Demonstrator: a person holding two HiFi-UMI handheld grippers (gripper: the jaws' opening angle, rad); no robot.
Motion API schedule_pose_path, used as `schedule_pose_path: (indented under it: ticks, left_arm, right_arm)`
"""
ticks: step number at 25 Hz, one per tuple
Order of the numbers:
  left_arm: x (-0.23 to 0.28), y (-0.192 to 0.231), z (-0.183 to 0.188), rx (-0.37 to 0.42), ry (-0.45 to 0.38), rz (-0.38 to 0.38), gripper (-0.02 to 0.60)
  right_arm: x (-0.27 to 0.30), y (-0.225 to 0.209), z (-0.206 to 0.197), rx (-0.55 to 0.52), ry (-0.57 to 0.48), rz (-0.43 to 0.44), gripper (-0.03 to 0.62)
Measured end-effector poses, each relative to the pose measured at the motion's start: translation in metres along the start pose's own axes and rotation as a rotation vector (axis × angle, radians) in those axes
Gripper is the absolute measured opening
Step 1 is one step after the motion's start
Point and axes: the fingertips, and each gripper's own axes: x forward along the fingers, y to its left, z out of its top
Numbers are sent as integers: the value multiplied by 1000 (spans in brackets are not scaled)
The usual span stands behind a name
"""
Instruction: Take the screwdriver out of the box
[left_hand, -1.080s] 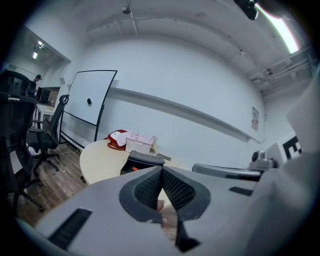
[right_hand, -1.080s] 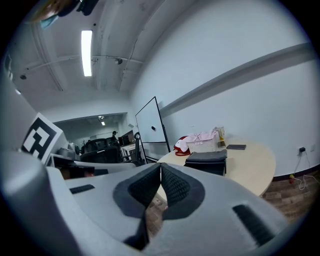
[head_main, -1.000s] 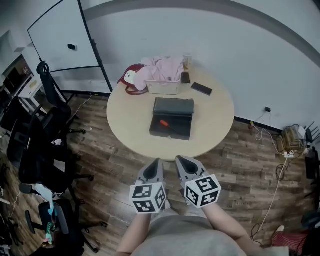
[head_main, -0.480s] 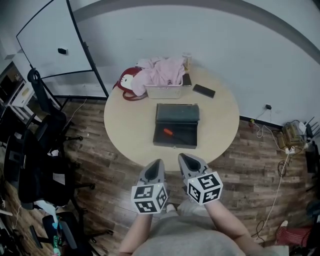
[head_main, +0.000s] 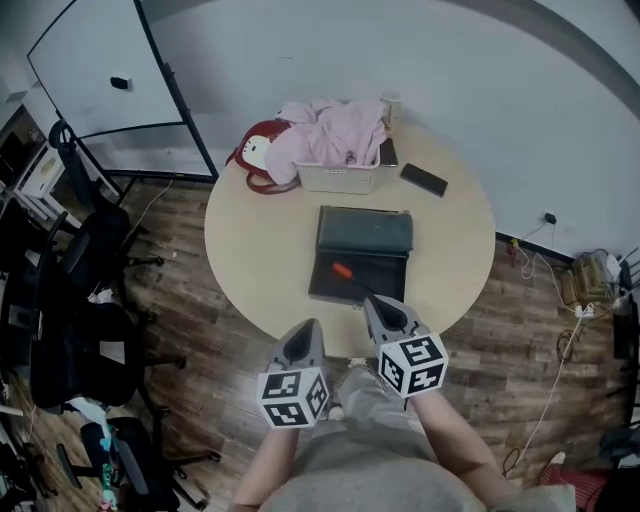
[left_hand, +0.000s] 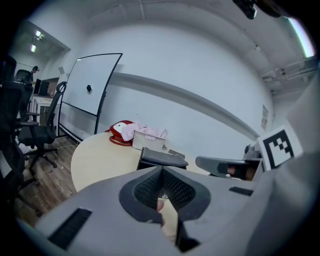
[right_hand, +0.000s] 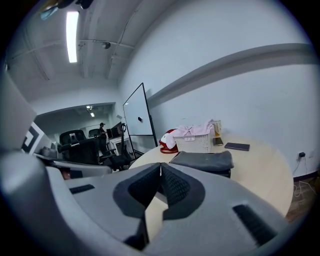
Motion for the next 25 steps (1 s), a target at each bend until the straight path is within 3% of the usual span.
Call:
schedule_pose_path:
  ticks: [16,25]
  left_arm:
    - [95,39,-6,-64,92,54,-2]
    - [118,49,-11,-79,115,64,-2]
  right_arm:
    - [109,-59,-28,-111,218,71,2]
    - [151,-65,-77,-209,448,160,3]
